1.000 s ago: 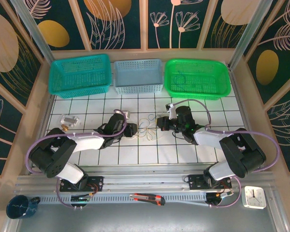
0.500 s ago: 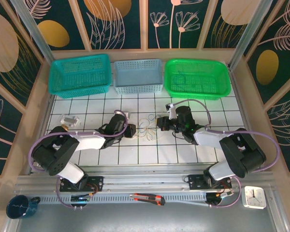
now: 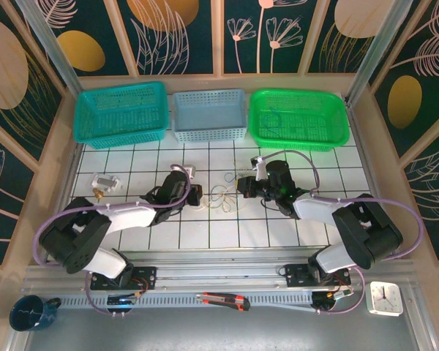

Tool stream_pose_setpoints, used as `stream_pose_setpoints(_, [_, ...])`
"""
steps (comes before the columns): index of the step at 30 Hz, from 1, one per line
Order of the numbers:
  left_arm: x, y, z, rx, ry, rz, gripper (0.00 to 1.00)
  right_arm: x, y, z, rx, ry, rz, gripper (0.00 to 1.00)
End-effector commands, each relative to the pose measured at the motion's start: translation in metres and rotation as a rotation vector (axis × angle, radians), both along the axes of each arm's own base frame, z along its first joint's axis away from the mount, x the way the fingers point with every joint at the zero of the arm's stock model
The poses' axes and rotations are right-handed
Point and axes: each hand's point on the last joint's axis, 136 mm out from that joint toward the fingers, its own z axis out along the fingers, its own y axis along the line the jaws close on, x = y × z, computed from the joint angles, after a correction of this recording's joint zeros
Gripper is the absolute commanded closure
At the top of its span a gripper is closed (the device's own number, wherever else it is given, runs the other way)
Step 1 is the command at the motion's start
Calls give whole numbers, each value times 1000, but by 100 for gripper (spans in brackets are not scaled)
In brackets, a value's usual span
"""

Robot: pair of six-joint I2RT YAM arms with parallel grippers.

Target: Untangle the cables

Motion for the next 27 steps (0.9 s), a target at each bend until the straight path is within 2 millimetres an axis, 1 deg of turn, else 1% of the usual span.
stream_pose_setpoints(1, [8,-6,41,-29,-82,-6,100,4,-3,4,5,-30,-20,100])
stream_pose_setpoints(9, [16,-9,106,-76,-194,-13,100,4,-3,2,4,-24,-21,100])
stream_pose_setpoints(17, [23,-11,182,-123,-330,-11,100,2,-4,0,-1,-19,-18,100])
stream_pose_setpoints(22, [28,-11,225,-153,-414,-2,100,1,-5,-1,-2,-19,-22,100])
stream_pose_setpoints(25, [32,-10,249,-144,-464,5,100,0,-6,-2,-3,-17,-23,100])
stream_pose_setpoints(27, [37,-9,270,-140,-503,12,100,0,-6,-2,-3,-17,-24,100])
